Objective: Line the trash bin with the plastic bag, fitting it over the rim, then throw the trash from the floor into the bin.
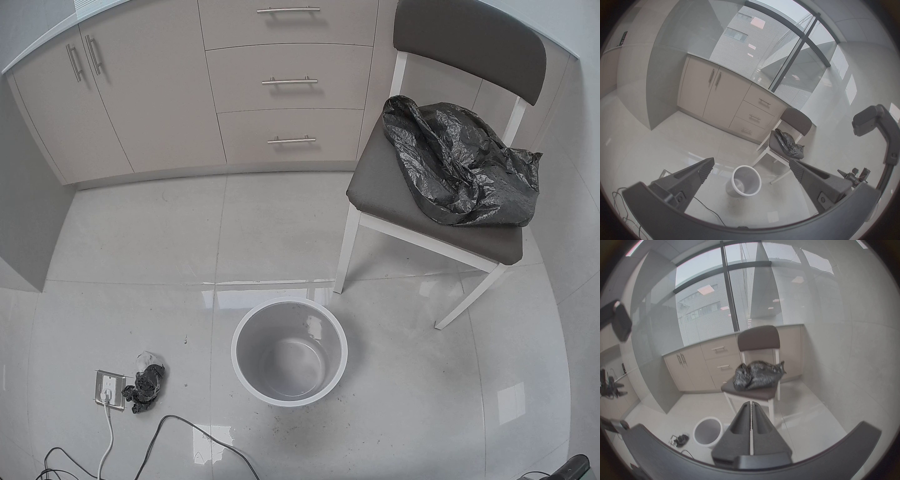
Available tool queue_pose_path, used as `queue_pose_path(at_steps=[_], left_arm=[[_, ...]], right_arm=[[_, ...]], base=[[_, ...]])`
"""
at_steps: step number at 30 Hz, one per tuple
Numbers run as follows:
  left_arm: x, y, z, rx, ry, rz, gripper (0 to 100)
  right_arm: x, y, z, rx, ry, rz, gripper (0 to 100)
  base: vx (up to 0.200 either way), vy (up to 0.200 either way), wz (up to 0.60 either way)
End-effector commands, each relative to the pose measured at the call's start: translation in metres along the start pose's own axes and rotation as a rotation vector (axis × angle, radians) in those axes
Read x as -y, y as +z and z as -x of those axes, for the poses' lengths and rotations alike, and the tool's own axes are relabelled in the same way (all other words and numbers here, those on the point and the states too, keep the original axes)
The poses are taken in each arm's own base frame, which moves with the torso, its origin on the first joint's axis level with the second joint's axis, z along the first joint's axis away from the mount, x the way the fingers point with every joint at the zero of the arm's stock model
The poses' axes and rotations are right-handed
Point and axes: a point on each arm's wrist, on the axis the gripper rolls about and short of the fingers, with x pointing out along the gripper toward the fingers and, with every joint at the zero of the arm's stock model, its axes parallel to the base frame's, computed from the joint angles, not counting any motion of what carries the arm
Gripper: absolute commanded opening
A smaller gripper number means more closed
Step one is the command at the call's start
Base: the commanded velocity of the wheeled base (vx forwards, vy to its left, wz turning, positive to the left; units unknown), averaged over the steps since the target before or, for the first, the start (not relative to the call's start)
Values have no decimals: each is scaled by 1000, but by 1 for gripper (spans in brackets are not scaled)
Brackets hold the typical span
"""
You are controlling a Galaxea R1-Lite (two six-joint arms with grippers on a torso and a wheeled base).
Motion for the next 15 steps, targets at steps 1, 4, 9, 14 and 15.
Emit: queue_pose_path(at_steps=[1,4,9,14,15], left_arm=[[1,1,0,4,-64,125,100],[-2,-4,-5,-43,-20,142,100],[-3,-7,-5,-57,-5,147,100],[-3,-7,-4,-54,-5,148,100],[-3,-7,-4,-53,-6,147,100]], right_arm=[[-35,124,-160,-105,136,-98,0],[-61,148,-220,-111,117,-188,0],[-98,155,-276,-151,102,-182,0],[-126,153,-314,-130,84,-187,0],[-130,152,-317,-132,91,-187,0]], base=[[0,0,0],[0,0,0],[0,0,0],[0,0,0],[0,0,0]])
